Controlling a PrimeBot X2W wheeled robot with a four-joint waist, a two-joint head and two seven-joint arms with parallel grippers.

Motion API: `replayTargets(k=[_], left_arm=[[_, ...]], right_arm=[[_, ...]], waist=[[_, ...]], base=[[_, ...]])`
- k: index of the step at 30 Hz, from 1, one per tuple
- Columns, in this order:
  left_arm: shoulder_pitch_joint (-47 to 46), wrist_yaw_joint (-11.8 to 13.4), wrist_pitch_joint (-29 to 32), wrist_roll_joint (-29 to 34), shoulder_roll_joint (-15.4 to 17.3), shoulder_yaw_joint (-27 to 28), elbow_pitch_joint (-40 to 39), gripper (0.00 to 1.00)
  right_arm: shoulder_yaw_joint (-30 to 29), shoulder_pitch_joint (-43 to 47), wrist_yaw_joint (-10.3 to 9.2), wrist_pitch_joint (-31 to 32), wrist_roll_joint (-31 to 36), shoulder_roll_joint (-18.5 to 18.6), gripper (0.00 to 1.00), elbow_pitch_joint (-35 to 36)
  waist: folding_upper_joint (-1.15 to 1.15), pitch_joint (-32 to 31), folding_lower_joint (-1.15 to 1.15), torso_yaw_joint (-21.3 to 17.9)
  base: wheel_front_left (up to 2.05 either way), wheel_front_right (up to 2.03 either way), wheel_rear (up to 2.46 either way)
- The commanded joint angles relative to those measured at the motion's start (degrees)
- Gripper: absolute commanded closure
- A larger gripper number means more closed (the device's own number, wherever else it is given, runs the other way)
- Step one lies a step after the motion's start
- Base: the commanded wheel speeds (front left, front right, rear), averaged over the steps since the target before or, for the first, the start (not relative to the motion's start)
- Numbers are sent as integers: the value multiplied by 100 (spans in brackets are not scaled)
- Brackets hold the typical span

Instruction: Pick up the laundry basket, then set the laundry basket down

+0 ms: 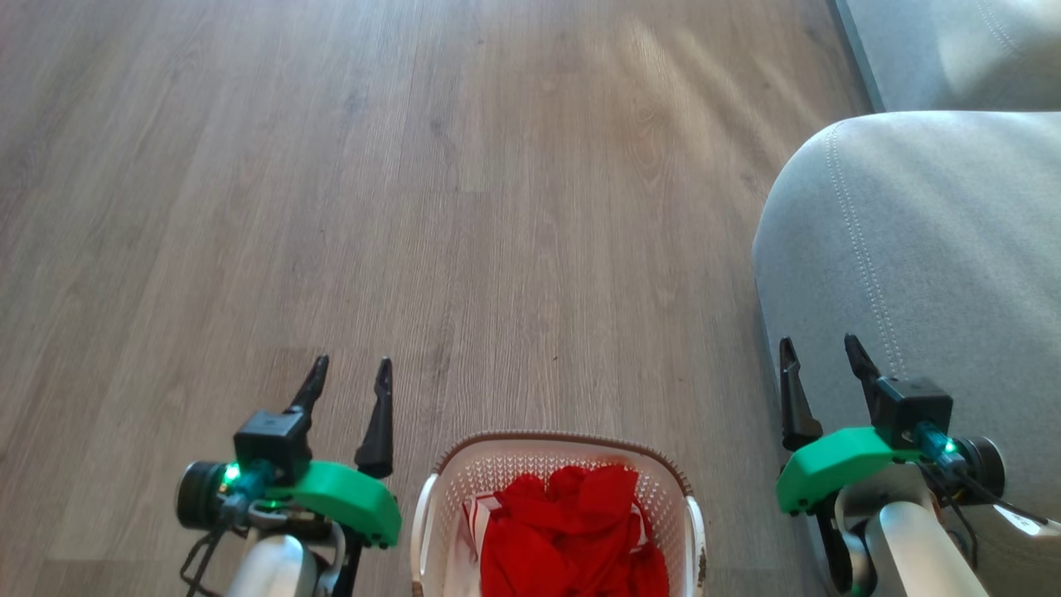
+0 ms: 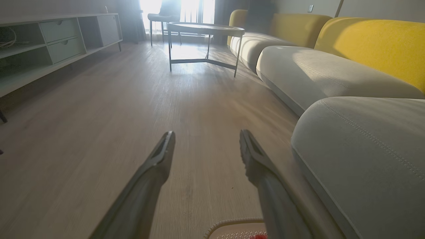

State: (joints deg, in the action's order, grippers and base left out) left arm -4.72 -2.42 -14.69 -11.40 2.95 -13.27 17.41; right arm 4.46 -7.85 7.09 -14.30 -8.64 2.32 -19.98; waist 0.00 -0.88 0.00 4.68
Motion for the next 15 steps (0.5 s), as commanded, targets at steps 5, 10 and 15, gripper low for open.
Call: replayTargets(k=[5,10,15], left_arm=[[-337,75,-30,35,-6,115,-186,0],[-363,118,-30,52,-7,93,-192,0],[-358,137,-30,79,-7,93,-190,0]], right_arm=[[130,-294,40,-70,8,56,0,142],[125,-310,40,-70,-3,56,0,158],[151,-300,40,-70,-1,56,0,124]], waist=[[0,30,0,25],[0,58,0,42],[0,60,0,59]], base=[[0,0,0],[0,0,0],[0,0,0]])
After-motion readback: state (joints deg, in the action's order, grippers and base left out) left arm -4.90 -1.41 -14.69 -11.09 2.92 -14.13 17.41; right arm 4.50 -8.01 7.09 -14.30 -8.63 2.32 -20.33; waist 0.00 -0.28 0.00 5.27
